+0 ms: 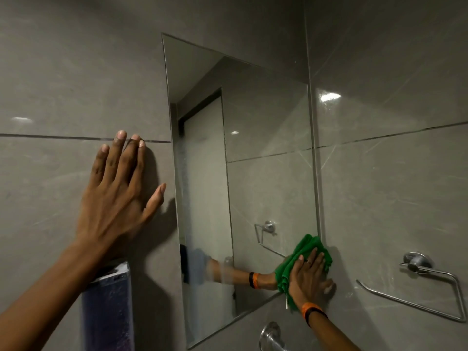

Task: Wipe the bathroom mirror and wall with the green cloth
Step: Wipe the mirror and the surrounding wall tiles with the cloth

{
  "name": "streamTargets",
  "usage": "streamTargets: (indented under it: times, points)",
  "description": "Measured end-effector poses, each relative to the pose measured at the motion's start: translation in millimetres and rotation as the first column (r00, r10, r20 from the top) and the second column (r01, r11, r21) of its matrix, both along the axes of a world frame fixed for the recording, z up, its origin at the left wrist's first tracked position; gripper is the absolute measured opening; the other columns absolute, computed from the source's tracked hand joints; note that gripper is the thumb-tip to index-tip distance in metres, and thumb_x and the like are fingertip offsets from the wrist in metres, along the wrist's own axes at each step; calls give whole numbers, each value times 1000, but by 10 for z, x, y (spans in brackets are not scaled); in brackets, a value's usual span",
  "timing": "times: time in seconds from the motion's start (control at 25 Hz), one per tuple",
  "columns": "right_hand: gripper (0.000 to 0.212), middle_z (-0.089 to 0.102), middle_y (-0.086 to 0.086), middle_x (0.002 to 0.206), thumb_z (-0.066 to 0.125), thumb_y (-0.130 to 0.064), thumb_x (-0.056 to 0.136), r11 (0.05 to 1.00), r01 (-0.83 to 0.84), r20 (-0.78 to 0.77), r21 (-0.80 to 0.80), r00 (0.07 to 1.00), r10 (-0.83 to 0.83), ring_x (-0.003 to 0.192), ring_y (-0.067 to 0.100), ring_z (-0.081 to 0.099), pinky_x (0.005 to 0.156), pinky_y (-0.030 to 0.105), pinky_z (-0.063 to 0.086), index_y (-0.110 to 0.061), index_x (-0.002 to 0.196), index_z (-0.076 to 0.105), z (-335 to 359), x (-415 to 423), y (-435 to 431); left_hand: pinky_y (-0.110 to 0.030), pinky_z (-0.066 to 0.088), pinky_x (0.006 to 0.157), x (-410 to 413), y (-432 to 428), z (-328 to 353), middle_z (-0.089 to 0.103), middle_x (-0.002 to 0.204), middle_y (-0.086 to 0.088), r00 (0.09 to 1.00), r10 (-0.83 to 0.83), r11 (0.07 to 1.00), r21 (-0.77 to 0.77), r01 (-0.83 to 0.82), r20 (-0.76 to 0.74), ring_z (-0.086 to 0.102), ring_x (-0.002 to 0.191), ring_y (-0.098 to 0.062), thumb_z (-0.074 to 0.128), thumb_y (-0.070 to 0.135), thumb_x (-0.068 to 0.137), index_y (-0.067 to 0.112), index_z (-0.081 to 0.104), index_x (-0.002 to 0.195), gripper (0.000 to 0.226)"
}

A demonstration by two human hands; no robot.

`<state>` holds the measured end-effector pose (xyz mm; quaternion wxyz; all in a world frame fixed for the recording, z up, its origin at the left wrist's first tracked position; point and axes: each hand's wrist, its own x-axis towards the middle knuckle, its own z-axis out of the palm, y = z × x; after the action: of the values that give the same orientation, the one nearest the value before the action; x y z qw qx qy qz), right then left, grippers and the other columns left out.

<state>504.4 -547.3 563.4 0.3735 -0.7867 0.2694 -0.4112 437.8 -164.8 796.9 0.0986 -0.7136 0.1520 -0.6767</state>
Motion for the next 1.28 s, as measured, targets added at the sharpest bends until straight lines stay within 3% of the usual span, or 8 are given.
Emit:
streamTargets:
  times: [0.12,0.28,0.56,0.68,0.84,1.04,1.28]
  points:
    - [76,14,19,169,7,-45,94,998,-1,68,-67,998,6,158,34,13,124,67,7,-6,159,11,-190,67,130,-48,1,132,-5,-5,-4,10,174,-22,1000,-3,1000,-5,3,6,-1,162,-32,21,60,103,-2,11,163,87]
    - [70,17,22,167,10,-42,102,969,1,148,-245,988,36,157,35,15,126,61,14,-1,158,13,-494,121,479,-47,0,132,-24,-8,-12,11,173,-22,1000,-1,1000,-13,1,8,0,162,-32,22,59,103,-2,11,163,86]
    - [66,7,20,170,17,-39,104,875,-168,299,-455,896,327,157,39,8,130,48,8,-4,160,11,-826,-146,1364,-50,8,132,-48,-21,-2,18,172,-23,1000,21,1000,-19,-21,8,9,161,-35,26,58,105,-3,15,162,85]
    - [65,11,20,169,19,-39,103,900,-166,358,-402,877,321,157,40,10,129,51,9,-7,160,12,-782,-226,1676,-49,8,132,-30,-20,-5,16,173,-21,1000,30,999,-18,-30,9,8,162,-34,24,61,104,-2,13,163,86]
    - [64,19,21,167,28,-32,102,958,-137,419,-250,877,235,156,39,15,126,58,19,3,155,27,-602,-299,2027,-47,5,132,-32,-20,3,13,173,-21,999,36,999,-17,-36,-7,6,162,-33,22,63,104,-1,11,163,88]
    - [66,16,19,169,30,-33,100,979,-156,425,-128,883,196,158,34,12,127,52,15,0,157,21,-336,-404,2317,-47,5,132,-46,-20,-2,11,174,-20,998,55,998,-29,-55,-27,5,162,-32,20,64,104,-1,11,163,88]
    - [68,11,19,170,27,-38,102,980,-131,423,-148,888,183,158,34,9,126,56,18,-1,158,17,42,-432,2429,-46,4,132,-62,-19,-6,12,174,-20,998,59,998,-29,-59,-30,5,162,-31,21,61,104,-1,12,163,86]
